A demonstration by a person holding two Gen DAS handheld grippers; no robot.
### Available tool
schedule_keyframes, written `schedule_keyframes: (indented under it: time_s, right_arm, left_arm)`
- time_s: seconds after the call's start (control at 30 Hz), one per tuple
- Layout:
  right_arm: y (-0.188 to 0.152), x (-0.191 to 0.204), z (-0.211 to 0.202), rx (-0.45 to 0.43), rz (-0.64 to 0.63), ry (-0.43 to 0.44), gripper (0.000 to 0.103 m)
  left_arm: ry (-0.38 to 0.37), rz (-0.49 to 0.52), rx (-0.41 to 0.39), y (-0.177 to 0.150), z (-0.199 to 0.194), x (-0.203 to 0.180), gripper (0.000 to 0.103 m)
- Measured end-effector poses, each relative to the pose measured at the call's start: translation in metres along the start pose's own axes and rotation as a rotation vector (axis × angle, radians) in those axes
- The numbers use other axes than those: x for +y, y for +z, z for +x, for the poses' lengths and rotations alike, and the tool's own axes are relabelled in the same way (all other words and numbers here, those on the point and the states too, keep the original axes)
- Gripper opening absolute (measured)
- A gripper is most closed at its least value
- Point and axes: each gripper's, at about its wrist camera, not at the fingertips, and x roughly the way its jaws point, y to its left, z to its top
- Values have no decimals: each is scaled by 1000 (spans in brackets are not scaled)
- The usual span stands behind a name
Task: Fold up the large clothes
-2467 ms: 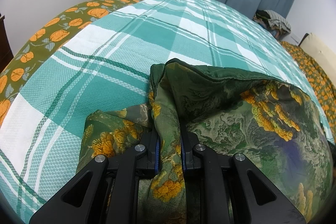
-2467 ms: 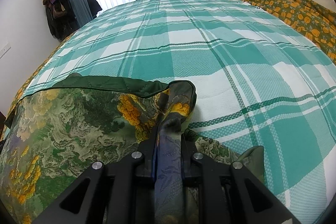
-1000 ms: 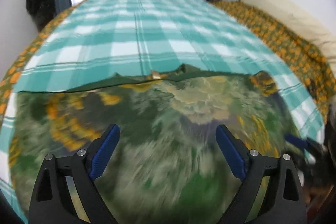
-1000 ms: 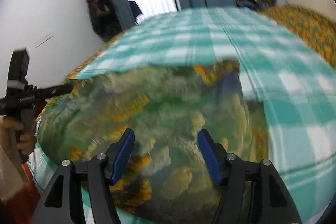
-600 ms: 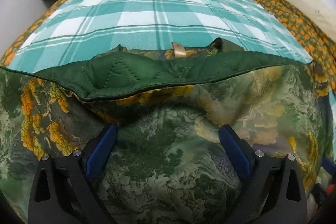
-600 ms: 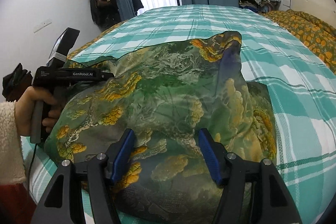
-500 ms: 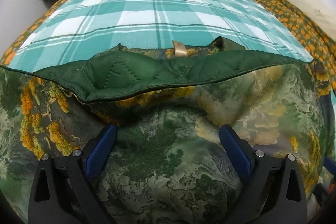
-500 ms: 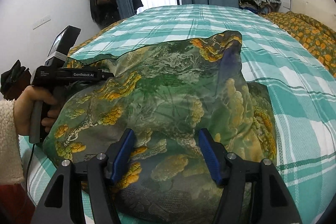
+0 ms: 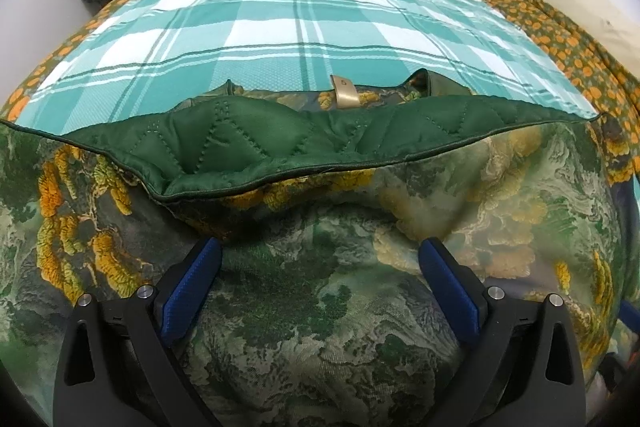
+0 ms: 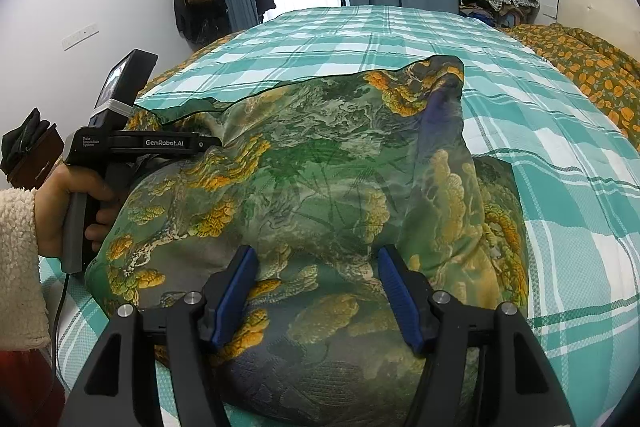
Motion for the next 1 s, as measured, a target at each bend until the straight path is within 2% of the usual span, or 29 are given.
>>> schedule_keyframes:
  time_s: [0.1,0.23,0.37,0.47,0.57,0.67,0.8,0.87,1.0]
  right_arm:
    - [0,0,0,1,2,-1,65]
    - [-1,-2,2,0,10,-4,65]
    - [-2,-3,2,-4,16,-1,65]
    - [-3,-2,3,-7,13,-6,65]
    - [-3,0,3,-10,11,-8,65]
    - [-5,4,3,-11,-2,-14,65]
    - [-7,6,3,-12,-2,-20,65]
    - [-7,6,2,-14,2,-19,65]
    - [-8,7,1,-21,5,-22,65]
  left_arm:
    - [30,9,7,2,-5,-4,101]
    - [59,30,58,16,-18,-10,100]
    - [28,40,-17,34,-43,-19,101]
    - [24,-2,-1,45,-33,-18,102]
    - [46,-10,178,33,17,-16,103]
    - [59,11,118,22,18,-18,103]
    - [56,25,148,22,11,-18,102]
    - [42,27,161,18,-2,-17,102]
    - [-10,14,154,-10,-44,-18,102]
